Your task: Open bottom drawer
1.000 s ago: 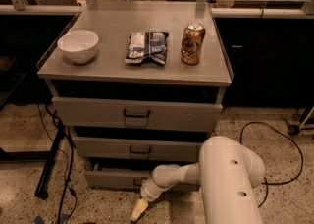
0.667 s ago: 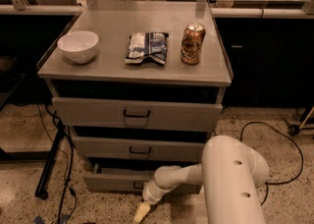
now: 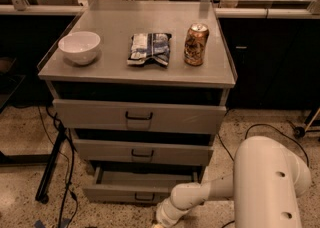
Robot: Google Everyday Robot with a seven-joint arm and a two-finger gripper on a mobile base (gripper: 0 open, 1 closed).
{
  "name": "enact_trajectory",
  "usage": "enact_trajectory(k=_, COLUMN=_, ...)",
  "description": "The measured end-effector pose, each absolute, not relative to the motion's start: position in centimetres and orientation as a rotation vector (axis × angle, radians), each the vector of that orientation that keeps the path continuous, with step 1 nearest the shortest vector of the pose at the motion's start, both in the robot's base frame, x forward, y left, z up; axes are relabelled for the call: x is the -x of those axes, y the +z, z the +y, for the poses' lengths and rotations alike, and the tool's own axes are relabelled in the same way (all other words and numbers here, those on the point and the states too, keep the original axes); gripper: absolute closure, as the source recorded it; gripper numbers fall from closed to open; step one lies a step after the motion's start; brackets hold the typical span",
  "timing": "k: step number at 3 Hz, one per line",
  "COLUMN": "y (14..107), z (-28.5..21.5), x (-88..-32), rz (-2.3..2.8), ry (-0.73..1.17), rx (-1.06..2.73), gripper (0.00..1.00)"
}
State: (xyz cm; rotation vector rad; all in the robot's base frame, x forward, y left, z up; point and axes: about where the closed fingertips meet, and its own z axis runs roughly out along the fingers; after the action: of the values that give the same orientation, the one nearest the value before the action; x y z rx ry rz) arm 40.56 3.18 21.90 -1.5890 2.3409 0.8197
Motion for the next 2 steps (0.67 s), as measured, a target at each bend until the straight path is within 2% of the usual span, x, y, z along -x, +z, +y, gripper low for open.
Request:
enact_trajectory(k=1, y=21.6, z=3.2, x=-38.5, rz=2.345, ry=0.849, rx=1.622, gripper=0.00)
enact_trajectory(k=2, y=21.9, z=3.8, x=-40.9, rz=2.318, ry=0.767, rx=1.595, gripper=0.00)
